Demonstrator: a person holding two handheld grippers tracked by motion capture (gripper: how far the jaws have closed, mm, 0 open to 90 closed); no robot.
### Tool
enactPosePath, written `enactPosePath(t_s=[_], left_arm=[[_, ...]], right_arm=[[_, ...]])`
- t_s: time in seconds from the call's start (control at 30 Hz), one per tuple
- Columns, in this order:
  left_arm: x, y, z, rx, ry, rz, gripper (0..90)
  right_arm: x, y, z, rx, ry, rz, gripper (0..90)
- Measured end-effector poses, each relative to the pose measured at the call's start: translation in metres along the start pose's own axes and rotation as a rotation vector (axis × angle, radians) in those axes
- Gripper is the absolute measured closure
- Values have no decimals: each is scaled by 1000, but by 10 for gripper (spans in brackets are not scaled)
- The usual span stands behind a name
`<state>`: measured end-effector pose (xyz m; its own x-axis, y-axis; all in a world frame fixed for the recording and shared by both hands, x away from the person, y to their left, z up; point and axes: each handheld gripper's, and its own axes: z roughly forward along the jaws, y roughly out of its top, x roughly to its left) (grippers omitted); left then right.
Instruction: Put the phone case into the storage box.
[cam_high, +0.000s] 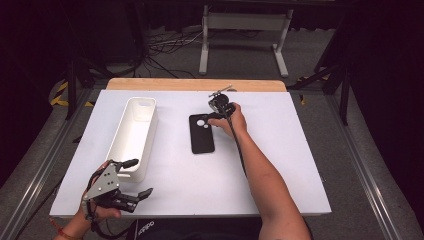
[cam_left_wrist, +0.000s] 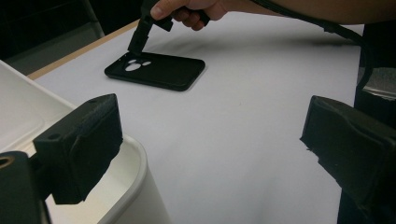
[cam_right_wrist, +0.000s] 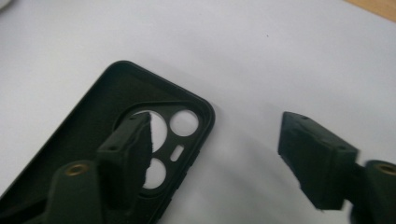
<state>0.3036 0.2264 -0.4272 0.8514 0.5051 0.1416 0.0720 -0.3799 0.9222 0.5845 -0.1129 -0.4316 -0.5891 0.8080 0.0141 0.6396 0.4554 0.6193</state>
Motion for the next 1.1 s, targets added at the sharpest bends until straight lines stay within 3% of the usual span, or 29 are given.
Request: enactPosePath(t_s=[0.07,0.13,0.27,0.43,0.67,0.8,0.83,0.93,1.03,1.1], left_arm=[[0,0,0,-1,-2,-1,57],[0,0,0,-1,-1,-1,57],[-1,0,-1,5,-6,5,56],[-2,0,-3,5,-3,7,56],[-2,-1,-5,6,-4,5,56],[-3,-2,-5,4,-2,2,56],[-4,-2,-6,4,0,3,56],[-4,-2,-7,13,-7,-2,56],[-4,-2,-7,16,-7,2,57],[-5,-2,-7,15,-5,6,56]], right_arm=[[-2,0,2,4,20,5,185],[-2,0,4,1,11,3,164],[-1,1,7,8,7,4,180],[2,4,11,35,25,11,435],[2,6,12,44,56,11,685],[3,6,12,44,47,16,750],[0,5,12,35,53,49,791],[-2,4,12,31,61,52,801],[3,4,12,22,29,68,850],[6,4,11,26,5,48,856]])
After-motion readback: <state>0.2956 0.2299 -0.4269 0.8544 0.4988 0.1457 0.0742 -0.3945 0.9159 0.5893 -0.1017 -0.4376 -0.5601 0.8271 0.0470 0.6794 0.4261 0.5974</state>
